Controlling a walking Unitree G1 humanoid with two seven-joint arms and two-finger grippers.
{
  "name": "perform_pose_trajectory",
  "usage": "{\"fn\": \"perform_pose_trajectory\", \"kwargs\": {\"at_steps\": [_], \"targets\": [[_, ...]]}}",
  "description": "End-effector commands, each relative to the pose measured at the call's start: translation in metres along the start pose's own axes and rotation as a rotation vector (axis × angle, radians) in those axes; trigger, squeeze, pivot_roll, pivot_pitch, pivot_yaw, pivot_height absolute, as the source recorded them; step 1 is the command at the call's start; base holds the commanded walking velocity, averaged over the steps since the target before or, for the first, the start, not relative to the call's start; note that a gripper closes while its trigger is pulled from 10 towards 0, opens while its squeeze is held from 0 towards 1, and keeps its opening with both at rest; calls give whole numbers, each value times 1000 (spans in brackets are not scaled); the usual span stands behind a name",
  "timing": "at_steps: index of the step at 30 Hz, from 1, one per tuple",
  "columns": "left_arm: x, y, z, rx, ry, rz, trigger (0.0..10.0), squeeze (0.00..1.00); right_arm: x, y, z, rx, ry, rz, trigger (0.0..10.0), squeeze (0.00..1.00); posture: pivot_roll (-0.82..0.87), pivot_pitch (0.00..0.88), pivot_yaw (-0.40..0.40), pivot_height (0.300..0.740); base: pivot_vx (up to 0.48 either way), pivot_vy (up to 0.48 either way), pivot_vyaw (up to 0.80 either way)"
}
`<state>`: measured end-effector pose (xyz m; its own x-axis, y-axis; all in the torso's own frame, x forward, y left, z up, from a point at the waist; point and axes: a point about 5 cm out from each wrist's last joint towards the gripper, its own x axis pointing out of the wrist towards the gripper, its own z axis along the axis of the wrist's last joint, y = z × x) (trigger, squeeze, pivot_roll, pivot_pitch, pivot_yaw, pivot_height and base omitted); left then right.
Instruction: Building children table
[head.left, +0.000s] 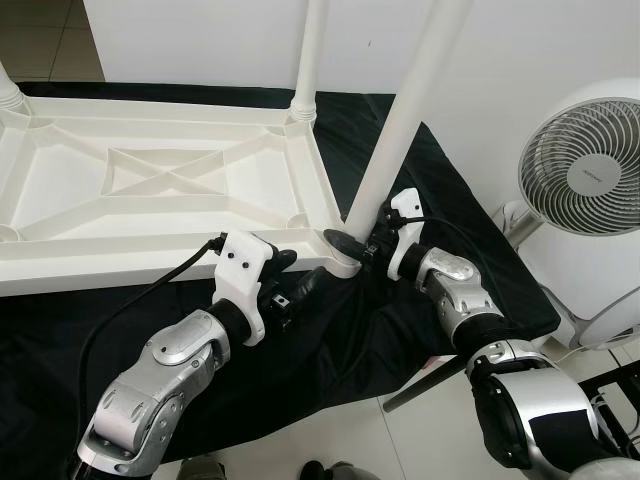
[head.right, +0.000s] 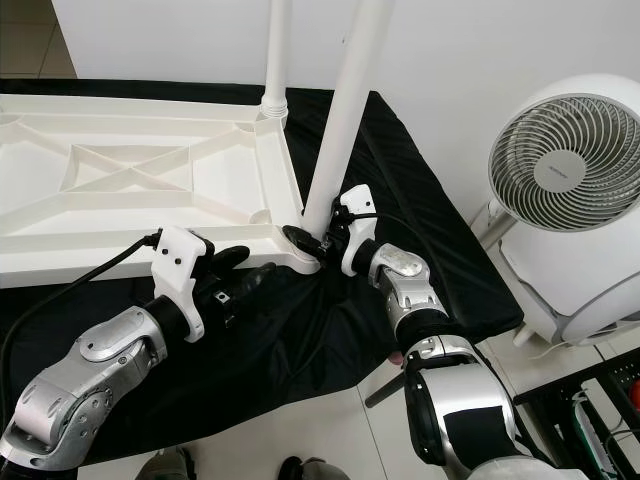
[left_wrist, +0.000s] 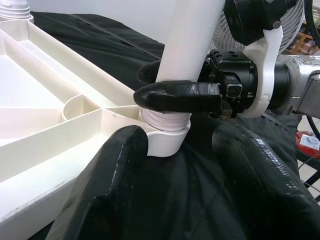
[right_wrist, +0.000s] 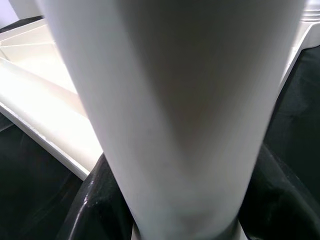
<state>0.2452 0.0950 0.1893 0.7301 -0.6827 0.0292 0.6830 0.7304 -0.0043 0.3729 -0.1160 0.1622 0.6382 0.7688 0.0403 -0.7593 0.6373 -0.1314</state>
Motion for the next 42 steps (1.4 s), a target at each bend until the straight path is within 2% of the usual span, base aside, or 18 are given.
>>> {"fn": "perform_pose_trajectory", "kwargs": {"at_steps": [1, 4, 5, 10, 13, 15, 17, 22, 25, 27, 28, 29, 30, 32, 33, 40, 41, 42], "targets": [[0, -7, 2, -5, -9, -49, 10000, 0, -8, -1, -14, 30, 42, -52, 0, 0, 225, 135, -153, 740, 0, 0, 0], [0, -7, 2, -7, -10, -50, 10000, 0, -12, -5, -17, 18, 56, -113, 0, 0, 224, 136, -154, 740, 0, 0, 0], [0, -7, 2, -9, -9, -52, 10000, 0, -14, -8, -18, 25, 58, -143, 10000, 0, 220, 140, -154, 740, 0, 0, 0], [-1, -9, 1, -12, -6, -56, 10000, 0, -24, -16, -22, 26, 78, -254, 10000, 0, 214, 144, -153, 740, 0, 0, 0], [0, -10, 0, -18, -3, -63, 10000, 0, -37, -29, -26, 55, 89, -460, 10000, 0, 202, 149, -150, 740, 0, 0, 0], [0, -11, 0, -20, -3, -65, 10000, 0, -41, -32, -28, 76, 92, -519, 10000, 0, 200, 151, -150, 740, 0, 0, 0], [1, -11, 0, -22, -2, -67, 10000, 0, -43, -32, -31, 106, 90, -586, 10000, 0, 196, 152, -149, 740, 0, 0, 0], [1, -12, -1, -26, -1, -74, 10000, 0, -45, -26, -34, 103, 80, -700, 10000, 0, 186, 151, -142, 740, 0, 0, 0], [2, -13, -1, -28, 0, -84, 10000, 0, -33, -1, -33, 115, 21, -807, 10000, 0, 180, 150, -138, 740, 0, 0, 0], [2, -13, -1, -28, 0, -84, 10000, 0, -33, -1, -33, 115, 21, -807, 10000, 0, 180, 150, -138, 740, 0, 0, 0], [3, -13, -1, -28, -1, -86, 10000, 0, -27, 10, -31, 109, 9, -831, 10000, 0, 180, 150, -138, 740, 0, 0, 0], [4, -12, 0, -27, -2, -89, 10000, 0, -18, 25, -27, 106, -12, -836, 10000, 0, 181, 148, -138, 740, 0, 0, 0], [4, -12, 0, -27, -2, -89, 10000, 0, -18, 25, -27, 106, -12, -836, 10000, 0, 181, 148, -138, 740, 0, 0, 0], [5, -13, 0, -26, -5, -93, 10000, 0, -2, 49, -21, 124, -30, -796, 10000, 0, 181, 148, -138, 740, 0, 0, 0], [5, -13, 0, -27, -5, -95, 10000, 0, 0, 53, -19, 119, -33, -783, 10000, 0, 180, 144, -141, 740, 0, 0, 0], [4, -14, -1, -28, -6, -92, 10000, 0, -9, 44, -20, 114, -19, -813, 10000, 0, 185, 141, -150, 740, 0, 0, 0], [3, -14, -1, -28, -7, -89, 10000, 0, -11, 45, -19, 125, -25, -808, 10000, 1000, 188, 140, -156, 740, 0, 0, 0], [3, -14, -1, -29, -8, -87, 10000, 0, -13, 45, -18, 133, -37, -804, 10000, 1000, 190, 137, -160, 740, 0, 0, 0]]}}
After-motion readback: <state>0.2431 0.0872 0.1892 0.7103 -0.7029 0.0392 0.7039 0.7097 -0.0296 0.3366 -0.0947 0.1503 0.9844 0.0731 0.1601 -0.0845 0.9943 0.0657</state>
